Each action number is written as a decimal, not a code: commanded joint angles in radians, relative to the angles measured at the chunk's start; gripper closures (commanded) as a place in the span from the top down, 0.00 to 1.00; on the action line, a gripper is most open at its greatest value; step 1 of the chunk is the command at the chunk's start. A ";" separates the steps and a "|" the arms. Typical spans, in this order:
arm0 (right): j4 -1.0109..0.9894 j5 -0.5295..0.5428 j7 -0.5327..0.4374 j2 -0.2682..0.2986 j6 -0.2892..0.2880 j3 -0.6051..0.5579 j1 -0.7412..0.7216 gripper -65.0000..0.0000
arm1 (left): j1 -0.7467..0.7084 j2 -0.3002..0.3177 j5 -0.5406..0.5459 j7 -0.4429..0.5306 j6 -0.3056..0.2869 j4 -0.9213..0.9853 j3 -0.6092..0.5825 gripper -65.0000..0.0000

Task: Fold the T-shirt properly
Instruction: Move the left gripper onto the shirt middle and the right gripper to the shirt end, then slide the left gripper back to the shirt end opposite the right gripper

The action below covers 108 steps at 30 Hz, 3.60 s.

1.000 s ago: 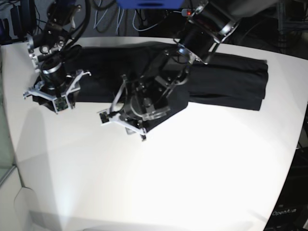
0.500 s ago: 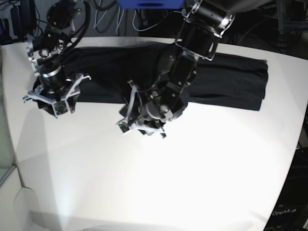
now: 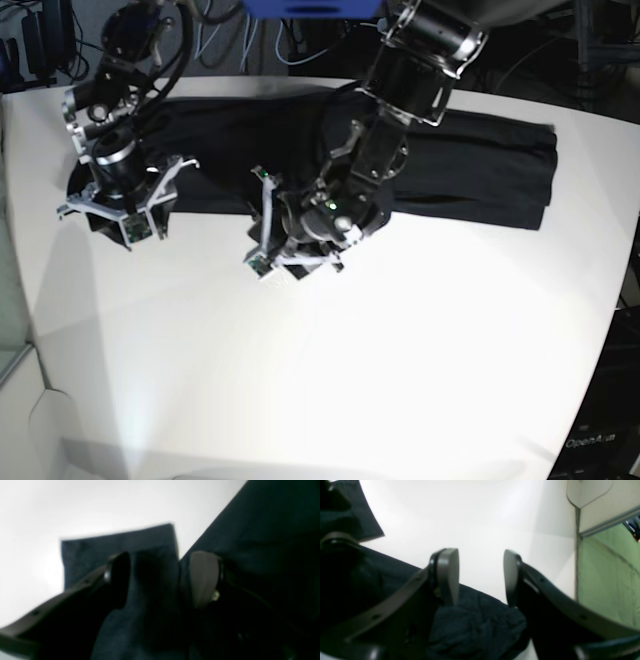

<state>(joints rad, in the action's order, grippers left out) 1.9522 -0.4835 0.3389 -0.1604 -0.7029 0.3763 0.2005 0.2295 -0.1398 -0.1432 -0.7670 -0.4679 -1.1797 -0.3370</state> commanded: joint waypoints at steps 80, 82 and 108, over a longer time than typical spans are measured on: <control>0.014 0.012 -0.027 0.003 0.005 -0.020 -0.019 0.45 | -0.384 0.128 0.179 -0.042 0.208 -0.688 0.293 0.00; 0.014 0.012 -0.027 0.003 0.005 -0.020 -0.019 0.45 | -0.416 0.144 0.179 -0.033 0.208 -0.704 0.319 0.00; 0.014 0.012 -0.028 0.003 0.005 -0.021 -0.022 0.45 | -0.531 0.161 0.173 -0.032 -0.098 -0.707 0.797 0.00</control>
<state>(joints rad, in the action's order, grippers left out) 1.9503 -0.4828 0.3378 -0.1585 -0.7029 0.3569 0.1894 -0.3058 0.0143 0.0200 -0.8181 -0.5652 -1.8656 0.4576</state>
